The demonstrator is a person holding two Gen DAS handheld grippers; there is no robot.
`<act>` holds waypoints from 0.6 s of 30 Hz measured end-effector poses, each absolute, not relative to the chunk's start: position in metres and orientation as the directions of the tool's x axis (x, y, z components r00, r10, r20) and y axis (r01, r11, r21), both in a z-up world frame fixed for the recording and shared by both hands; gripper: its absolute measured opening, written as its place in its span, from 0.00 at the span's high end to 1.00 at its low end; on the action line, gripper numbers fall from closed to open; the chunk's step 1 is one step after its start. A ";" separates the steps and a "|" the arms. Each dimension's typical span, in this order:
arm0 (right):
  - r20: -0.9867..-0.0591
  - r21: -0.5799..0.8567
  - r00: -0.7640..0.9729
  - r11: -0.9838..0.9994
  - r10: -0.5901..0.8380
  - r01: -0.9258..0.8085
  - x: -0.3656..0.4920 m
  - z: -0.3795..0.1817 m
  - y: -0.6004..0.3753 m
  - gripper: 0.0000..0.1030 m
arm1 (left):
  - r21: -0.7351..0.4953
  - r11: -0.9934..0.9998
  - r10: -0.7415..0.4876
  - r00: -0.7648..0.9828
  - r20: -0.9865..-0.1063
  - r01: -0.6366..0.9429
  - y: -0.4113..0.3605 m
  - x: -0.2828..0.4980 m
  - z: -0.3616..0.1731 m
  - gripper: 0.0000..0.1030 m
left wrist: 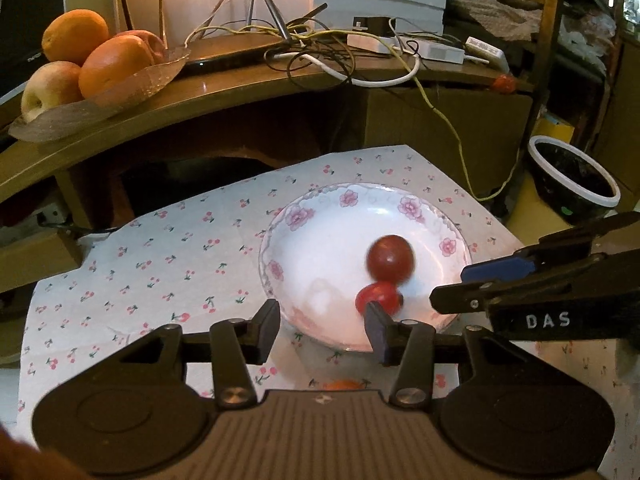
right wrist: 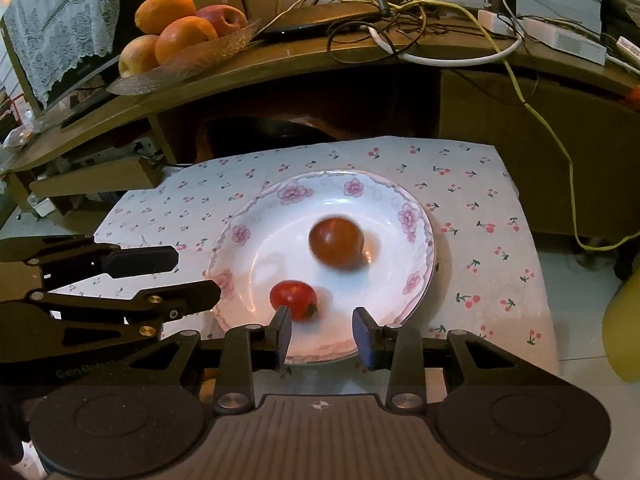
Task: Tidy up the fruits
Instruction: 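Carry both tomatoes over the white bowl and open both tools to drop them, then withdraw both tools from the bowl back toward the remaining fruit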
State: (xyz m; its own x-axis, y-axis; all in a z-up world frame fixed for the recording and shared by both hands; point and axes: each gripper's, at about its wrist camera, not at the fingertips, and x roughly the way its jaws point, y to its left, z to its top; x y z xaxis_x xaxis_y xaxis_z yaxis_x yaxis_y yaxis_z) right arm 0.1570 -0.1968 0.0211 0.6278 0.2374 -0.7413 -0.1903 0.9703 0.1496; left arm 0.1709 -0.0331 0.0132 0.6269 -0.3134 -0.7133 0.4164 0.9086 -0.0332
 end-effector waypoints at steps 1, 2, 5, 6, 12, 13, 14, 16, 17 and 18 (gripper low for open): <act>-0.741 0.152 0.626 0.969 0.241 -0.193 0.156 0.022 -0.197 0.64 | -0.030 0.909 -0.311 0.628 -0.713 0.416 -0.031 0.169 0.014 0.50; -0.741 0.154 0.626 0.969 0.243 -0.194 0.154 0.022 -0.197 0.64 | -0.026 0.909 -0.309 0.630 -0.713 0.416 -0.030 0.167 0.014 0.50; -0.741 0.159 0.625 0.968 0.247 -0.194 0.151 0.022 -0.198 0.64 | -0.020 0.909 -0.305 0.631 -0.714 0.417 -0.025 0.161 0.014 0.50; -0.742 0.159 0.623 0.968 0.248 -0.195 0.150 0.022 -0.198 0.64 | -0.017 0.909 -0.303 0.631 -0.714 0.417 -0.023 0.160 0.014 0.50; -0.751 0.179 0.599 0.959 0.277 -0.220 0.140 0.020 -0.194 0.64 | -0.003 0.905 -0.294 0.619 -0.729 0.426 -0.011 0.149 0.010 0.49; -0.755 0.178 0.591 0.957 0.283 -0.230 0.137 0.019 -0.192 0.64 | 0.000 0.904 -0.291 0.616 -0.732 0.427 -0.009 0.146 0.009 0.49; -0.758 0.178 0.585 0.955 0.288 -0.239 0.134 0.018 -0.191 0.64 | 0.002 0.904 -0.288 0.613 -0.736 0.428 -0.007 0.144 0.008 0.49; -0.765 0.183 0.568 0.949 0.302 -0.259 0.128 0.016 -0.188 0.64 | 0.003 0.903 -0.285 0.605 -0.743 0.429 -0.003 0.139 0.006 0.49; -0.769 0.187 0.559 0.945 0.311 -0.269 0.125 0.015 -0.187 0.64 | 0.004 0.902 -0.284 0.602 -0.747 0.431 -0.001 0.136 0.005 0.49; -0.774 0.189 0.548 0.942 0.318 -0.279 0.122 0.013 -0.185 0.64 | 0.007 0.900 -0.283 0.598 -0.750 0.435 0.001 0.132 0.004 0.49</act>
State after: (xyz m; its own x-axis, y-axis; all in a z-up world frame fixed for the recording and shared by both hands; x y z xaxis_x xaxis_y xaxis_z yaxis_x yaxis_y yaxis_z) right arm 0.1218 -0.1851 0.0134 0.5483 0.3175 -0.7736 -0.2786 0.9416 0.1890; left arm 0.1324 0.0011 0.0042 0.5981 -0.2835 -0.7496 0.4351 0.9003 0.0067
